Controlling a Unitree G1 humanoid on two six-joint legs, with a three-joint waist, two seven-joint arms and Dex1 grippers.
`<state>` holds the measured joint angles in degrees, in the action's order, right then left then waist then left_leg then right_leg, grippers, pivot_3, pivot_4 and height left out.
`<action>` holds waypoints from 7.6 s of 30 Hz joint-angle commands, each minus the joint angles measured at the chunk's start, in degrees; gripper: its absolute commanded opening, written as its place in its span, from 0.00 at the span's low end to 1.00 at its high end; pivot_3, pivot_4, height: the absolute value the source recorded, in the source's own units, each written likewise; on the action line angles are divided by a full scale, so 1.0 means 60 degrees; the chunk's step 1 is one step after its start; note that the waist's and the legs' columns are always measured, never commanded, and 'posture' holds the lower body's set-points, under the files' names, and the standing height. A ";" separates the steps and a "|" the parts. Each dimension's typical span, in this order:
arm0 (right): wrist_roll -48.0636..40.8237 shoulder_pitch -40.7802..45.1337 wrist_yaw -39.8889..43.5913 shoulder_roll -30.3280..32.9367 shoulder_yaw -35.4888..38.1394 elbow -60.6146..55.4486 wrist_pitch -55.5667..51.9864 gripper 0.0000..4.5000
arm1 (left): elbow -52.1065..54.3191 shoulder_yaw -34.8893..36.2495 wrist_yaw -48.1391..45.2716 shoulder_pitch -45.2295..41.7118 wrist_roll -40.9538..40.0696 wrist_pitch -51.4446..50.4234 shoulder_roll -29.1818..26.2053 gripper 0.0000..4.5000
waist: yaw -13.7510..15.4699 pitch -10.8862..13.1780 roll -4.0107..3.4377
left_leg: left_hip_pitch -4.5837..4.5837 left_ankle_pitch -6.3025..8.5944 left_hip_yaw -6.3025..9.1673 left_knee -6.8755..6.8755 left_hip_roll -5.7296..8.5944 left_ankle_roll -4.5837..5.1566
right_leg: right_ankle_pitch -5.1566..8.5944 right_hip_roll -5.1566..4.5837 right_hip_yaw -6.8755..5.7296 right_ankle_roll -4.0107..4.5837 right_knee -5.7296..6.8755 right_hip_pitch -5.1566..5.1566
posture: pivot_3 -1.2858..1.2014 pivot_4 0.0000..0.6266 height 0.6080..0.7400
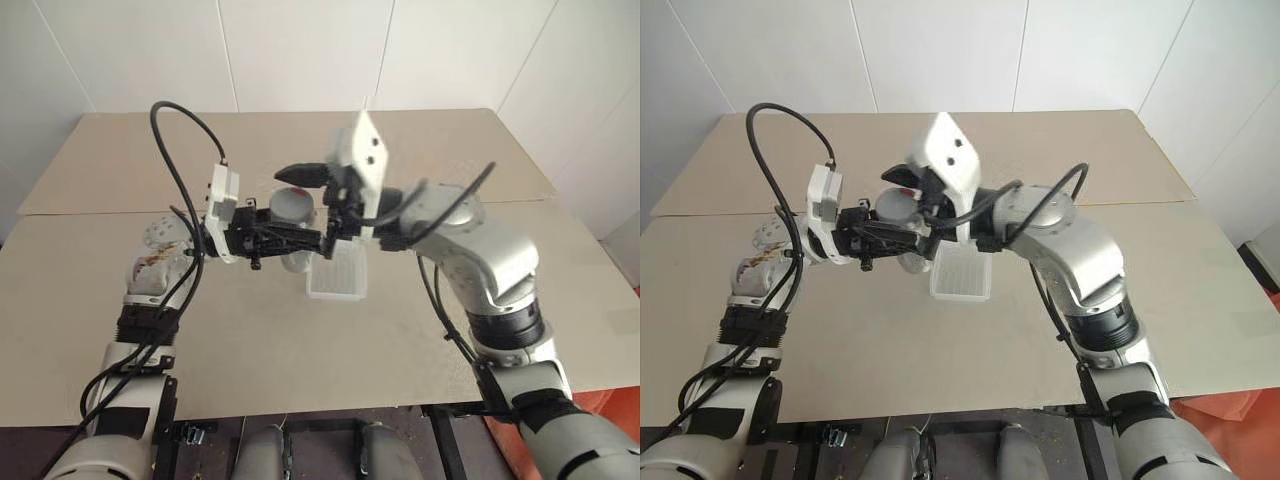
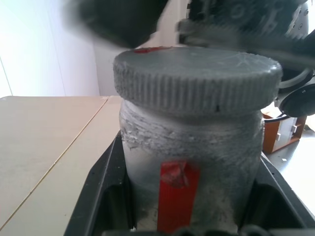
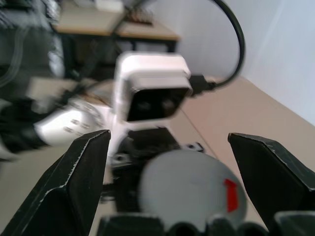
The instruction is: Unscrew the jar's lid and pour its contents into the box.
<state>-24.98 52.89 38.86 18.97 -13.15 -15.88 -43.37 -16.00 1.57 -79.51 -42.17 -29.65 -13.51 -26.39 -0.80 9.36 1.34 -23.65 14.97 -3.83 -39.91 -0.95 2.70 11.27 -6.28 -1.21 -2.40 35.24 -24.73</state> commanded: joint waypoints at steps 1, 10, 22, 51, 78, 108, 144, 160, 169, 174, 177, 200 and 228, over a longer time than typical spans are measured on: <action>0.0506 0.0412 -0.0488 -0.0239 0.0011 0.0381 0.0232 0.99 | 0.0034 0.0118 -0.0091 -0.0229 -0.0062 0.0205 -0.0064 0.44 | -0.0001 0.0000 0.0000 | 0.0000 -0.0001 -0.0001 0.0000 0.0000 -0.0001 | 0.0000 0.0000 0.0000 0.0000 0.0000 0.0000 | 0.52 0.24 1.00; 0.0295 0.0102 0.0001 0.0215 0.0703 0.0533 0.0384 0.99 | 0.0095 0.0257 -0.0157 -0.0134 -0.0090 0.0178 -0.0342 0.44 | 0.0006 0.0000 0.0000 | -0.0005 0.0000 0.0003 -0.0001 -0.0001 0.0000 | -0.0001 -0.0001 -0.0004 -0.0001 -0.0002 -0.0001 | 0.52 0.24 1.00; -0.0465 -0.0674 0.0631 0.1229 0.1361 -0.0229 0.0373 0.99 | 0.0197 0.0251 -0.0313 -0.0050 -0.0169 0.0048 -0.0613 0.44 | 0.0005 0.0000 0.0000 | -0.0004 0.0000 0.0003 0.0000 -0.0002 0.0001 | -0.0001 -0.0001 -0.0003 -0.0001 -0.0003 0.0000 | 0.52 0.24 1.00; -0.0590 0.0035 0.0581 0.0041 0.0528 -0.0034 -0.0460 0.96 | 0.0313 0.0170 -0.0430 0.0021 -0.0027 0.0133 -0.0507 0.44 | 0.0010 0.0000 0.0000 | -0.0014 -0.0001 0.0002 -0.0005 -0.0002 0.0000 | -0.0001 0.0001 -0.0001 -0.0002 0.0004 -0.0010 | 0.52 0.24 1.00; 0.1901 -0.5839 -0.2201 0.2339 0.1867 -0.0222 0.0657 0.62 | 0.0488 0.0611 0.1142 0.0581 0.0184 0.0422 -0.0414 0.44 | 0.0028 -0.0001 0.0003 | -0.0015 0.0001 -0.0004 -0.0001 0.0002 0.0002 | -0.0001 -0.0002 0.0008 -0.0004 -0.0009 -0.0009 | 0.52 0.24 1.00; -0.3255 -0.2872 0.0719 0.4227 0.3379 -0.2510 -0.3292 0.98 | -0.5768 -0.8440 1.9402 -0.5823 1.9294 0.8319 -0.0335 0.44 | 0.0380 0.0004 0.0011 | -0.0079 0.0022 -0.0072 -0.0035 0.0015 0.0037 | -0.0025 -0.0026 -0.0030 -0.0039 -0.0033 -0.0029 | 0.52 0.24 1.00; -0.4175 -0.3358 -0.1232 0.3163 0.3777 -0.2798 -0.2661 0.98 | 0.1171 -0.0800 1.0130 -0.0425 0.4492 -0.1521 0.1609 0.44 | 0.0101 -0.0001 0.0002 | -0.0079 0.0019 0.0004 -0.0124 0.0017 0.0035 | -0.0027 -0.0025 0.0015 -0.0048 0.0036 -0.0035 | 0.52 0.24 1.00; -0.3839 -0.3059 -0.0938 0.3766 0.3581 -0.2651 -0.2644 0.98 | -0.2629 -0.7846 1.7071 -0.3551 1.7063 0.6685 -0.1655 0.44 | 0.0331 -0.0003 -0.0001 | -0.0090 0.0032 -0.0067 -0.0118 0.0018 0.0056 | -0.0045 -0.0027 -0.0005 -0.0048 -0.0002 -0.0029 | 0.52 0.24 1.00; -0.4108 -0.3263 -0.1181 0.3763 0.3895 -0.2984 -0.2670 0.98 | -0.3055 -0.9179 1.8919 -0.4558 1.9675 0.5863 -0.1190 0.44 | 0.0327 -0.0002 0.0000 | -0.0114 0.0033 -0.0095 -0.0118 0.0014 0.0058 | -0.0042 -0.0030 -0.0002 -0.0054 -0.0003 -0.0053 | 0.52 0.24 1.00; -0.4193 -0.3403 -0.1309 0.3698 0.3967 -0.3119 -0.2673 0.98 | -0.3083 -0.8912 1.8833 -0.4491 1.9320 0.6076 -0.1148 0.44 | 0.0267 -0.0002 0.0000 | -0.0110 0.0033 -0.0097 -0.0119 0.0011 0.0058 | -0.0042 -0.0030 0.0001 -0.0054 0.0005 -0.0055 | 0.52 0.24 1.00; -0.4232 -0.3456 -0.1347 0.3689 0.3990 -0.3132 -0.2671 0.98 | -0.3041 -0.8332 1.8289 -0.4245 1.8361 0.6277 -0.1146 0.44 | 0.0257 -0.0002 0.0000 | -0.0111 0.0033 -0.0096 -0.0119 0.0009 0.0058 | -0.0042 -0.0030 0.0002 -0.0054 0.0007 -0.0056 | 0.52 0.24 1.00; -0.4593 -0.3414 -0.1391 0.3156 0.3886 -0.2809 -0.2583 0.98 | 0.1268 0.1318 0.9705 0.1571 0.2992 -0.0649 0.1411 0.44 | 0.0114 -0.0003 -0.0001 | -0.0070 0.0032 -0.0029 -0.0152 0.0010 0.0058 | -0.0042 -0.0029 0.0051 -0.0054 0.0069 -0.0047 | 0.52 0.24 1.00; -0.2675 -0.5078 0.0999 0.5034 0.3614 -0.1414 -0.0550 1.00 | 0.6670 0.3947 0.5264 0.7960 -0.0237 -0.0888 -0.2084 1.00 | 0.0138 -0.0004 -0.0005 | 0.0050 0.0042 -0.0026 -0.0123 -0.0018 0.0065 | -0.0039 -0.0032 0.0053 -0.0038 -0.0024 0.0063 | 0.52 0.24 1.00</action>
<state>-42.80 22.76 42.08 47.57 6.97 -25.06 -50.41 20.83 20.14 -42.60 4.47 -27.57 -21.12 -36.78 0.03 9.33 1.30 -23.32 15.23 -4.02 -40.63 -1.06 3.09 11.06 -6.48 -0.87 -2.59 35.10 -24.36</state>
